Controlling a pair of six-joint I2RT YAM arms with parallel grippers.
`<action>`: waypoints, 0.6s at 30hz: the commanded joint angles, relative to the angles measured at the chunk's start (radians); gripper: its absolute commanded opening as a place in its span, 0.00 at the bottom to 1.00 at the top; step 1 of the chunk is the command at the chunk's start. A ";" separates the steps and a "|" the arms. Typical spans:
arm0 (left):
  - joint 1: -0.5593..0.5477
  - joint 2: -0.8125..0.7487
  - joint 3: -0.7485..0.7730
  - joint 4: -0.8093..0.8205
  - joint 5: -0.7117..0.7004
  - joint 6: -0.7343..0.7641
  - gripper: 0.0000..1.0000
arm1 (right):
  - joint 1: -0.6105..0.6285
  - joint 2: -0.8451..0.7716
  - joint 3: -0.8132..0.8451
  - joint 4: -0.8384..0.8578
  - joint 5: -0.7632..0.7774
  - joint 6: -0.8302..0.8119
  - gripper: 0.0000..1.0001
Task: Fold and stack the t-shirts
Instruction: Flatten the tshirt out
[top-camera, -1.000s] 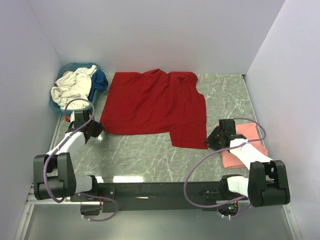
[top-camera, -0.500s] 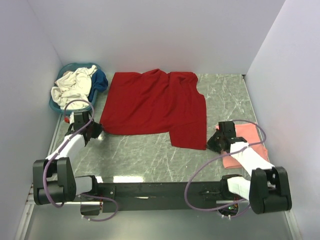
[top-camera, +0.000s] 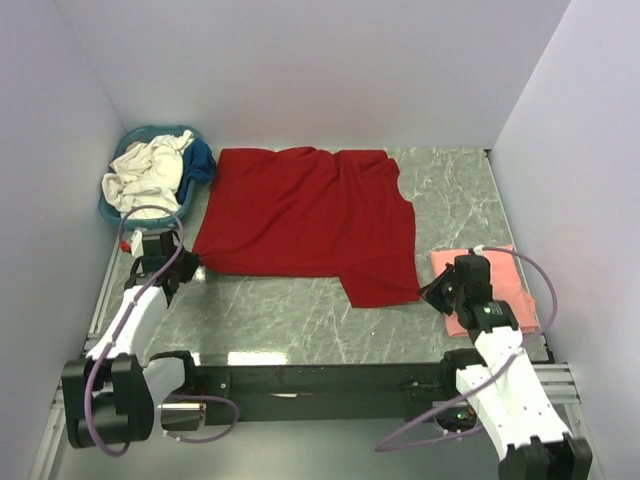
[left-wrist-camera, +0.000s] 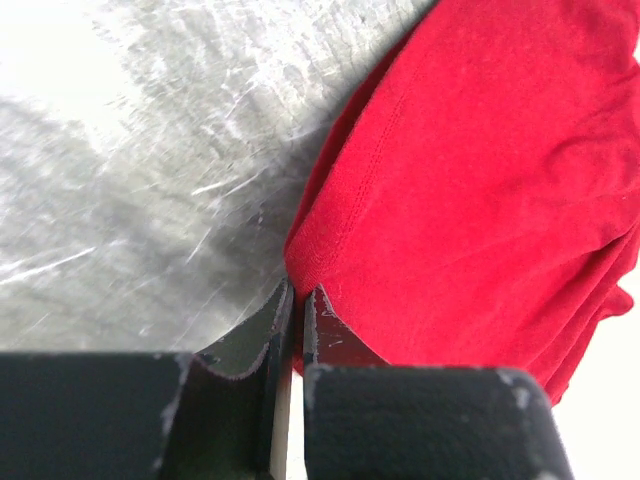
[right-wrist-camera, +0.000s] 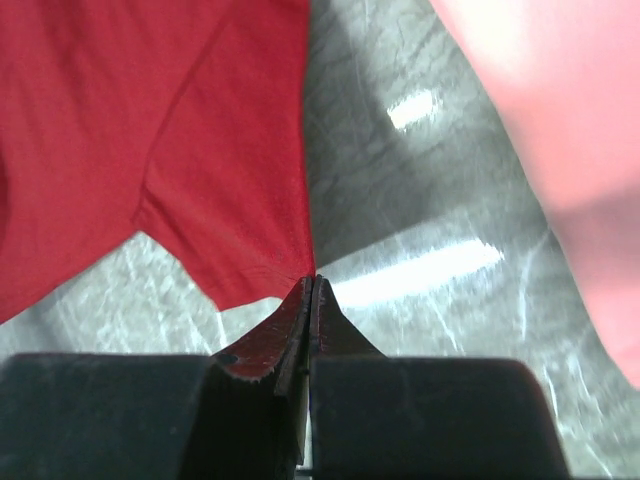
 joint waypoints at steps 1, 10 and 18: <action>0.006 -0.078 -0.018 -0.054 -0.042 0.014 0.01 | 0.005 -0.105 0.054 -0.140 0.012 -0.002 0.00; 0.004 -0.287 -0.071 -0.174 -0.092 0.014 0.02 | 0.005 -0.354 0.115 -0.336 -0.054 0.006 0.00; 0.004 -0.437 -0.102 -0.246 -0.120 -0.023 0.06 | 0.005 -0.445 0.163 -0.395 -0.105 -0.013 0.00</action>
